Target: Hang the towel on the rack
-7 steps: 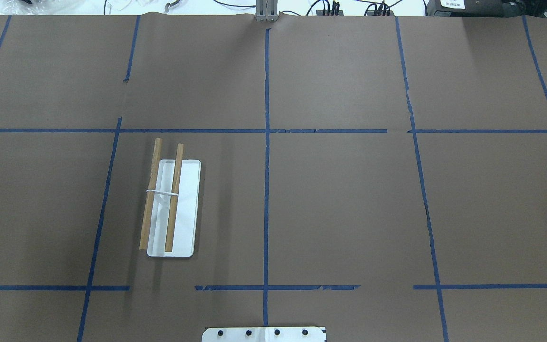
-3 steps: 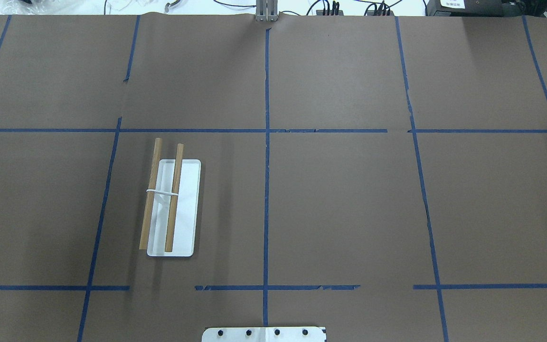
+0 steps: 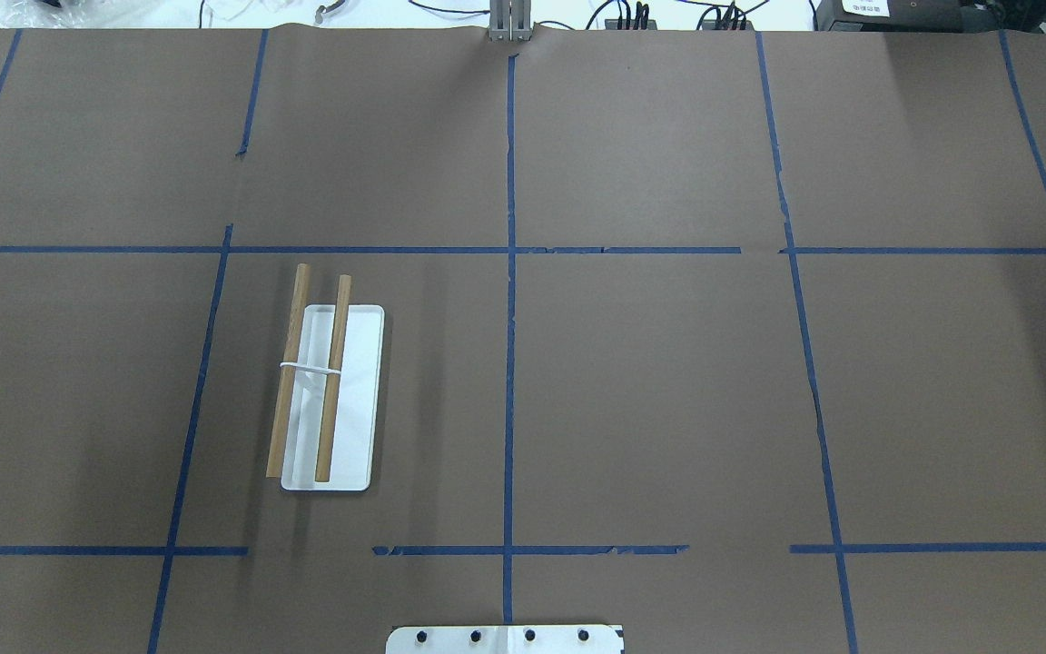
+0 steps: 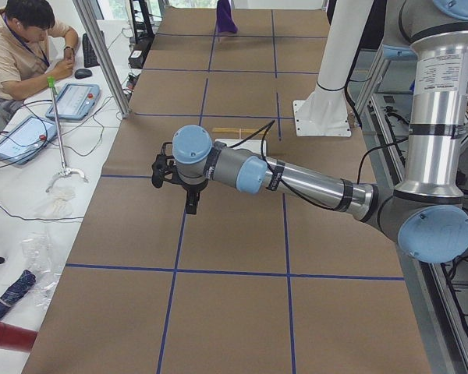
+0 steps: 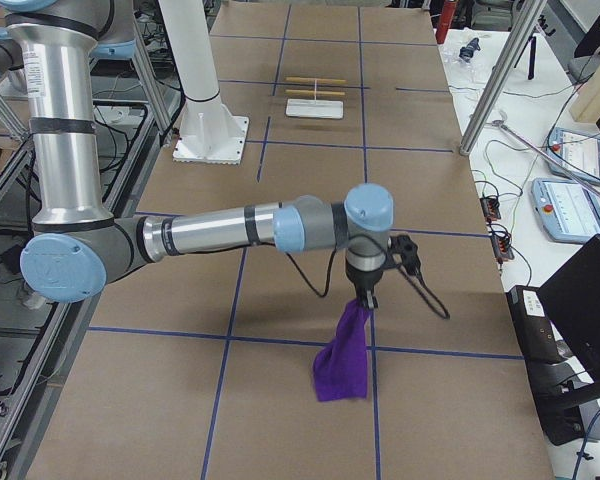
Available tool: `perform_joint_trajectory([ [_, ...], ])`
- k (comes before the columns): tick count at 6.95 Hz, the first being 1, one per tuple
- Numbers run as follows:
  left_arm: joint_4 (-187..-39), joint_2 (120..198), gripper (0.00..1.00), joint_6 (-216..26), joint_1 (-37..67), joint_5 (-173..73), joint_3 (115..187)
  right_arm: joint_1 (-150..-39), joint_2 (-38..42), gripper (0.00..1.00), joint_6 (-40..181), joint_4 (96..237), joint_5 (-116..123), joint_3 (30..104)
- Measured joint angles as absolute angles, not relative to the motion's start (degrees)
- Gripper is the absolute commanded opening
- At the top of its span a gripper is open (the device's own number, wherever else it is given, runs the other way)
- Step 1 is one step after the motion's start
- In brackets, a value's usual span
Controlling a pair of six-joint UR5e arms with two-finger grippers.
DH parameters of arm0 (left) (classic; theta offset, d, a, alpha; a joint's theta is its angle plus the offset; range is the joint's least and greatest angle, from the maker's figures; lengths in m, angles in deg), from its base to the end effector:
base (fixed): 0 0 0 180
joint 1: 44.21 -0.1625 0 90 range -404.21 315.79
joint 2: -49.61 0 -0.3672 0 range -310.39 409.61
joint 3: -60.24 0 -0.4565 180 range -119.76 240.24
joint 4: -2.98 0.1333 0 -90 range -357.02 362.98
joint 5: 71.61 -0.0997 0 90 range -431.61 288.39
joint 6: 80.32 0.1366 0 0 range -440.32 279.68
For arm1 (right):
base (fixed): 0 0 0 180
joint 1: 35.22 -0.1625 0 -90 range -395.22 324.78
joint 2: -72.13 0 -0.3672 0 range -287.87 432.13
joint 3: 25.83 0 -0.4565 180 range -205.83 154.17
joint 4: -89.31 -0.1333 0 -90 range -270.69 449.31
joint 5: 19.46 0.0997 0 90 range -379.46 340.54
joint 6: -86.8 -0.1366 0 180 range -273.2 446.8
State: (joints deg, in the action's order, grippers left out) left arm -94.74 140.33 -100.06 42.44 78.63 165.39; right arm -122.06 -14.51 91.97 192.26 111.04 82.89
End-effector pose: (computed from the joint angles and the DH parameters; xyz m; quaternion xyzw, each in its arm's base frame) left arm 0.0182 -0.5621 0.4271 0.0749 0.5167 -0.0192 0.8527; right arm 0.0137 -0.5611 0.4442 0.0807 -0.3437 -0.0954 0.9307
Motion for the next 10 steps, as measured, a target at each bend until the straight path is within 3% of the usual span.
perform_joint_trajectory([
  [1, -99.68, 140.56, 1.00, -107.35, 40.28, 81.23, 165.69, -119.67, -11.76, 0.00, 91.39, 202.67, 112.43, 90.84],
  [3, -111.61, 141.55, 1.00, -121.40, 35.70, 82.81, 166.18, -114.49, -3.56, 0.00, 81.93, 212.09, 119.97, 96.01],
  [7, -117.23, 159.34, 1.00, -144.98, 23.40, 73.06, 165.18, -98.56, 13.13, 0.00, 48.00, 212.18, 122.40, 98.40],
  [10, -117.68, 169.95, 1.00, -160.31, 12.88, 65.82, 162.45, -90.89, 16.42, 0.00, 31.08, 201.64, 121.79, 97.63],
])
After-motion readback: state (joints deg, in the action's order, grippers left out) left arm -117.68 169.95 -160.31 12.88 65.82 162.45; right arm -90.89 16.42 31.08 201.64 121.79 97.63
